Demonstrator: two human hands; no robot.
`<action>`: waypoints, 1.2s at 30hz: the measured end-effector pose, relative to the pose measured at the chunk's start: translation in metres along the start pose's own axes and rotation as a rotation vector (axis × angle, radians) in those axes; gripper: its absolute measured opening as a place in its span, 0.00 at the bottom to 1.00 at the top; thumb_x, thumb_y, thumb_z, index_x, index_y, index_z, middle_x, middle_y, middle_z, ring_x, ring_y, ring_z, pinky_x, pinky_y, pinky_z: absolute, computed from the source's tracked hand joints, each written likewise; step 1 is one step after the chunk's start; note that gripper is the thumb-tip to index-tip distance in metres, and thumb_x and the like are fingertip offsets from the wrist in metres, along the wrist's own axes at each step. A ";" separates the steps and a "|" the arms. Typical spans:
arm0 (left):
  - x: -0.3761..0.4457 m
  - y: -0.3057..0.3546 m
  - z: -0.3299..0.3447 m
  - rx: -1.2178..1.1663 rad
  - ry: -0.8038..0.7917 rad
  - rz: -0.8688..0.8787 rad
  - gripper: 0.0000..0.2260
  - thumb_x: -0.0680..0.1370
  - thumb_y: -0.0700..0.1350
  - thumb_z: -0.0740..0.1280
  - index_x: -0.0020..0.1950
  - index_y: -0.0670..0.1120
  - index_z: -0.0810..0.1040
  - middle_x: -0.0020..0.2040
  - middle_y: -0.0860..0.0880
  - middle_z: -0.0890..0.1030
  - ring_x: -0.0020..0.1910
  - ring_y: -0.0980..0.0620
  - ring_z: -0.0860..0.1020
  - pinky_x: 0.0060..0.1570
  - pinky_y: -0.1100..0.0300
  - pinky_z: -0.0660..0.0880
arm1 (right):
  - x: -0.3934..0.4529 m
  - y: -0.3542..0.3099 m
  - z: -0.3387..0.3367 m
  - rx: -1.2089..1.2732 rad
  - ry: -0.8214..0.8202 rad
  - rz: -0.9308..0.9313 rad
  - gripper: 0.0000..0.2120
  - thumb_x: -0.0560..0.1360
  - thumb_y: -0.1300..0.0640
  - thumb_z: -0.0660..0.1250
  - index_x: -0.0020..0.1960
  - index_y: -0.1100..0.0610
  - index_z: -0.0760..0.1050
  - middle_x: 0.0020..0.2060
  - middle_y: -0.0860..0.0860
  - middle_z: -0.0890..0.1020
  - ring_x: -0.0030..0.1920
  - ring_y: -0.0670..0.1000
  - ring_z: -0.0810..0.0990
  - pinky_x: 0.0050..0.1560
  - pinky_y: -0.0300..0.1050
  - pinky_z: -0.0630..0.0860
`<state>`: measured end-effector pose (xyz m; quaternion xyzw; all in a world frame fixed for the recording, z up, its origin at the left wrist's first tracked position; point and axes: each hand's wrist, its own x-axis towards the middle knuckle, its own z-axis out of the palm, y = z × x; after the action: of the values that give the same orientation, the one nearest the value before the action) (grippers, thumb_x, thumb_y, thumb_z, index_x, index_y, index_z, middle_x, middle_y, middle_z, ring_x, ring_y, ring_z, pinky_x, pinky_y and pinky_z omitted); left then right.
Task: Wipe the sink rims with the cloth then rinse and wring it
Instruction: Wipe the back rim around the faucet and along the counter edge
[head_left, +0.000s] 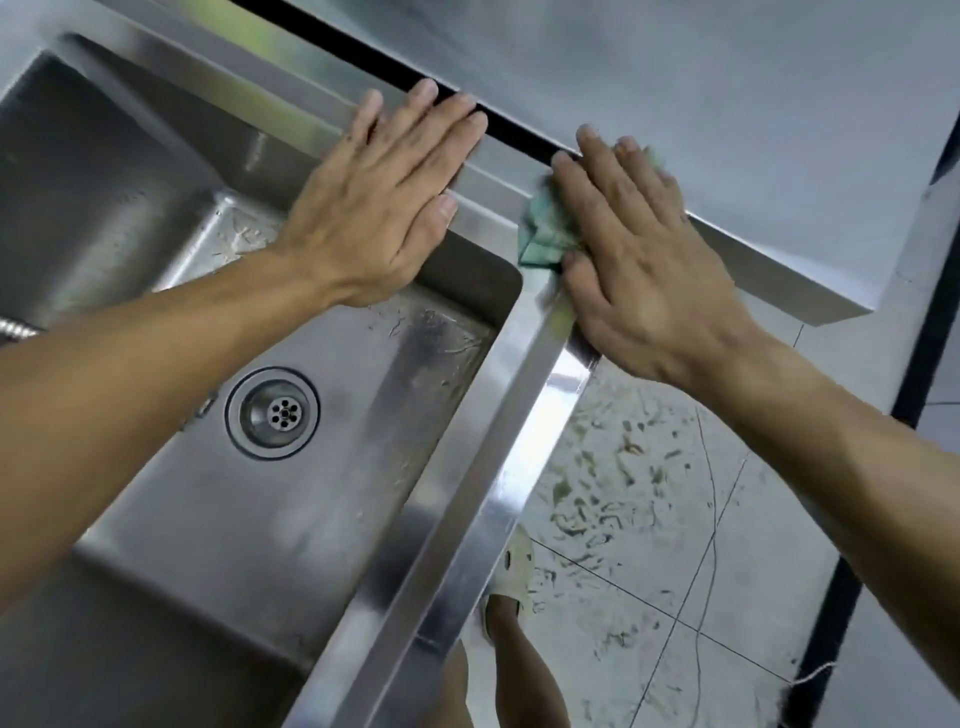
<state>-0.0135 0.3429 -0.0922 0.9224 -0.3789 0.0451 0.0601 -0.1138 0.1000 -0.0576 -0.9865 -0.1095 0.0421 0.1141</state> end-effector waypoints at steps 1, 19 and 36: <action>0.000 0.004 0.002 0.009 0.016 -0.015 0.27 0.86 0.52 0.46 0.84 0.44 0.51 0.85 0.45 0.53 0.84 0.45 0.49 0.82 0.43 0.44 | 0.008 -0.004 0.002 -0.004 0.024 0.047 0.32 0.82 0.50 0.49 0.84 0.59 0.51 0.84 0.58 0.51 0.83 0.61 0.47 0.83 0.57 0.43; -0.005 0.016 0.011 0.032 0.157 -0.119 0.25 0.86 0.50 0.49 0.83 0.45 0.58 0.83 0.46 0.59 0.83 0.45 0.54 0.81 0.44 0.51 | -0.008 -0.014 0.007 -0.012 0.060 0.020 0.29 0.85 0.50 0.49 0.83 0.60 0.54 0.83 0.59 0.54 0.83 0.64 0.49 0.83 0.61 0.46; -0.010 0.017 0.011 0.029 0.169 -0.124 0.25 0.87 0.49 0.48 0.83 0.44 0.57 0.83 0.44 0.59 0.83 0.44 0.55 0.82 0.46 0.51 | -0.009 0.008 0.002 0.105 -0.008 -0.128 0.27 0.86 0.51 0.51 0.84 0.54 0.55 0.84 0.53 0.53 0.84 0.59 0.46 0.82 0.61 0.46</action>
<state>-0.0321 0.3365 -0.1031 0.9378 -0.3137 0.1244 0.0813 -0.1212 0.0907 -0.0607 -0.9699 -0.1707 0.0444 0.1677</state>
